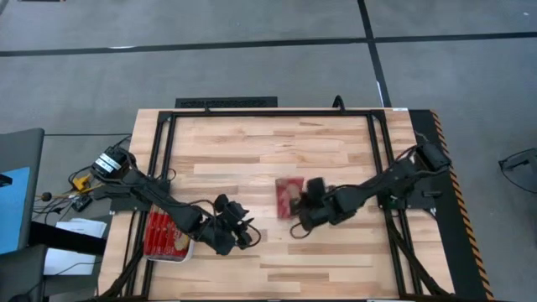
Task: Sort popcorn bags into baskets
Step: Put the red popcorn bag into the white bin
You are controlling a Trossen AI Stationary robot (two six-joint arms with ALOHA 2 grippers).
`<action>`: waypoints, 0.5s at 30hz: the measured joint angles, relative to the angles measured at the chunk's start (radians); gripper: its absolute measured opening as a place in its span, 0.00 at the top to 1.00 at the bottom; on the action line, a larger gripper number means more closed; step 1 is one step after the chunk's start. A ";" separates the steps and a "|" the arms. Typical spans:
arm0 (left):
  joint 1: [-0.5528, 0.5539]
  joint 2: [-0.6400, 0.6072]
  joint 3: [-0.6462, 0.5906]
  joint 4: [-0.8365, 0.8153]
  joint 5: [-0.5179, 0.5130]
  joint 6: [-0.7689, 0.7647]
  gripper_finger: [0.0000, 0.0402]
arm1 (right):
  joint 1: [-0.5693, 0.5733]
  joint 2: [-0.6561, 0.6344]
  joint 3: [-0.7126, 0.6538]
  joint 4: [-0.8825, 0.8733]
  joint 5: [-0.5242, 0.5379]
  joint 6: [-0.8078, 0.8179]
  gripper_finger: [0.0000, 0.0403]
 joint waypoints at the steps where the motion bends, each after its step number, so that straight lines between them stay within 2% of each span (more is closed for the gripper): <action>1: -0.007 0.000 0.000 -0.015 -0.017 -0.015 0.68 | -0.016 0.017 0.000 0.046 -0.075 -0.067 0.89; 4: -0.021 0.000 0.000 -0.055 -0.056 -0.050 0.68 | -0.067 0.057 0.002 0.191 -0.351 -0.284 0.86; 6: -0.023 0.000 0.000 -0.067 -0.077 -0.051 0.68 | -0.089 0.071 0.002 0.232 -0.453 -0.345 0.84; 11: -0.017 0.000 0.000 -0.076 -0.082 -0.045 0.68 | -0.123 0.048 0.002 0.241 -0.462 -0.414 0.80; 13: -0.014 0.000 0.000 -0.084 -0.081 -0.044 0.68 | -0.137 0.018 0.002 0.244 -0.460 -0.530 0.77; 15: -0.013 0.000 0.000 -0.097 -0.082 -0.047 0.68 | -0.150 -0.004 0.003 0.258 -0.460 -0.768 0.74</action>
